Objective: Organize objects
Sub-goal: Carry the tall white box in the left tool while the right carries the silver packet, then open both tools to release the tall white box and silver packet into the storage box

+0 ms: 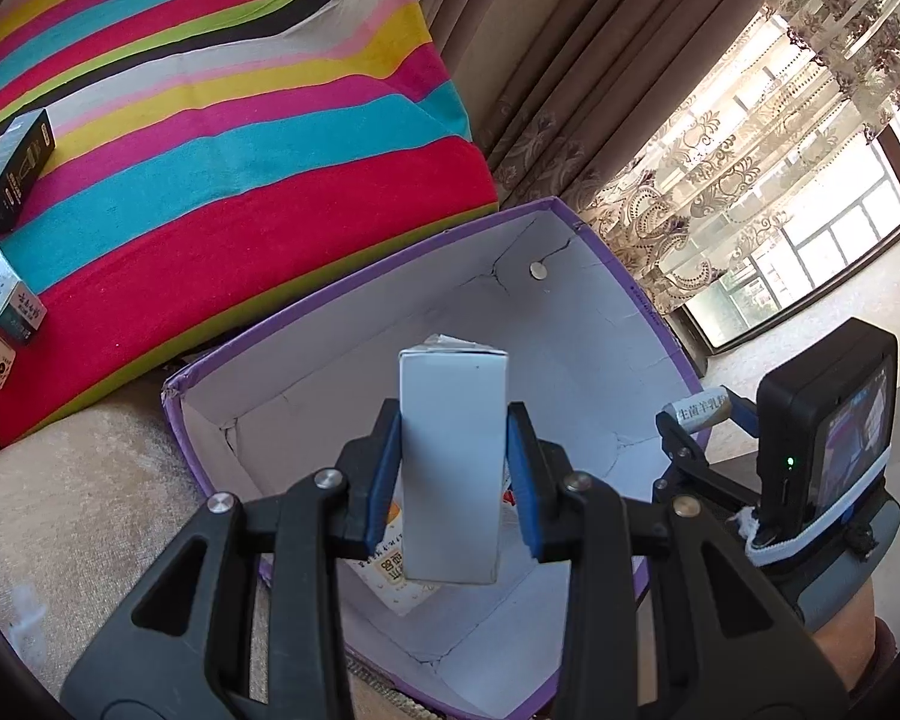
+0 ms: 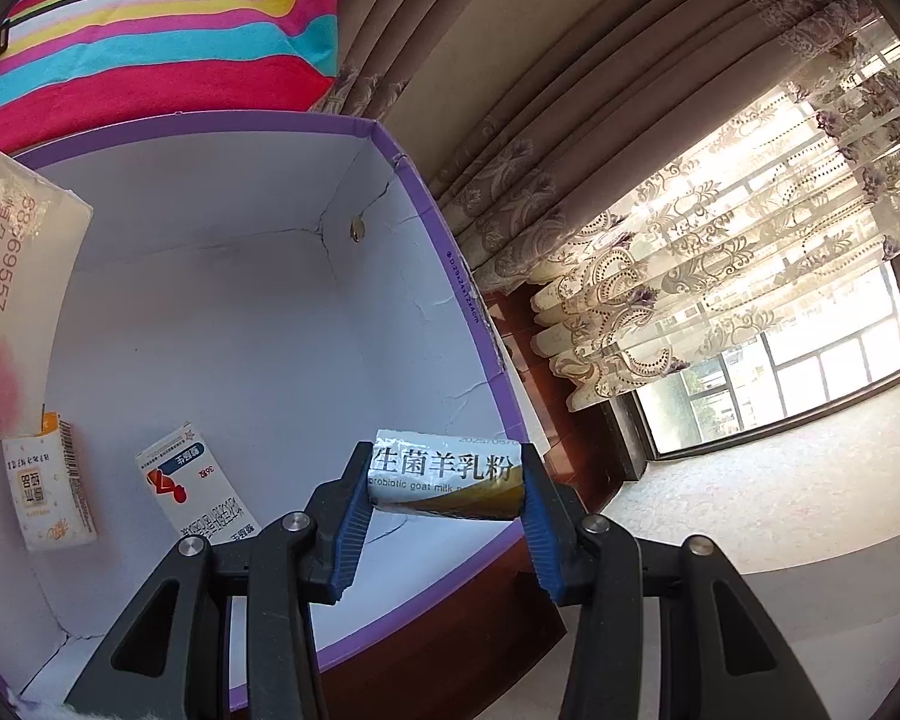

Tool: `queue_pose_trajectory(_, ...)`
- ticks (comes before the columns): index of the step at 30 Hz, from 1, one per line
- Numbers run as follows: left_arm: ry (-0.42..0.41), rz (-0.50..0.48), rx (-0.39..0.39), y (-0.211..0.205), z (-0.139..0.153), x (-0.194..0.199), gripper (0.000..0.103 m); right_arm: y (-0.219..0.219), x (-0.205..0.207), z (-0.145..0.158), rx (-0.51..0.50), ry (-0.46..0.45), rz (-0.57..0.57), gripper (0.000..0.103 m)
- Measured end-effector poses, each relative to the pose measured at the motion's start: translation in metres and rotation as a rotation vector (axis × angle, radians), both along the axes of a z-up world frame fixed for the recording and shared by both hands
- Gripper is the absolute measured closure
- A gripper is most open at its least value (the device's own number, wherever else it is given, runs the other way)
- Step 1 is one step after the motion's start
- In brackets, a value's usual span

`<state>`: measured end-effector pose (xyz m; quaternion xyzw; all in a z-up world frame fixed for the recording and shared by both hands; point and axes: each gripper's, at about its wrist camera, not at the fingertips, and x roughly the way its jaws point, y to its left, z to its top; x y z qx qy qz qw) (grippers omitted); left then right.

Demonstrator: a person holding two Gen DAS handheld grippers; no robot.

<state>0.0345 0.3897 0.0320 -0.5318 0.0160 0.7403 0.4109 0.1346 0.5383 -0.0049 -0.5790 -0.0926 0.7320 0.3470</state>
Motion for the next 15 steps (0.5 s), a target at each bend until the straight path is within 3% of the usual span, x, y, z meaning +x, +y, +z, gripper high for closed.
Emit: queue_pose_trajectory(15, -0.023, 0.011, -0.032, -0.001, -0.013, -0.004, 0.065, -0.002, -0.003, -0.009, -0.057, -0.035, -0.013, 0.056)
